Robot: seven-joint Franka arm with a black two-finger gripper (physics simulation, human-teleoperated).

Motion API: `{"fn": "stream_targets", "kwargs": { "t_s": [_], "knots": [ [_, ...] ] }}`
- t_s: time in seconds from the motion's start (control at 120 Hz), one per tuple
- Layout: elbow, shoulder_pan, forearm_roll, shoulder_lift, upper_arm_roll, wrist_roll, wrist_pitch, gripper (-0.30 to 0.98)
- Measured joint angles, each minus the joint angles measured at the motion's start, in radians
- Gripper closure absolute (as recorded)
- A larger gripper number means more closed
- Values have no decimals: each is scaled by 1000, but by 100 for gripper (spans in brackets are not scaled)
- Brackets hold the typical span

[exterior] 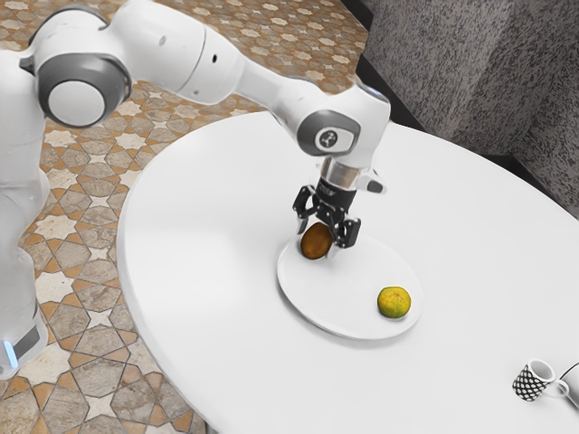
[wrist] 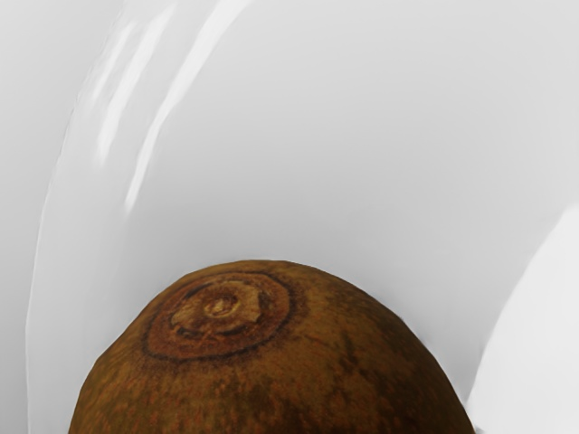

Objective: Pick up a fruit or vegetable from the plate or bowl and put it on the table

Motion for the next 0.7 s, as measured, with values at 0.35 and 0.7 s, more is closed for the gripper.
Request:
{"fn": "stream_targets", "kwargs": {
  "t_s": [0.35, 0.7],
  "knots": [
    [8, 1, -5, -18, 7, -15, 3, 38],
    [303, 79, 20, 44, 85, -18, -105, 39]
  ]
}}
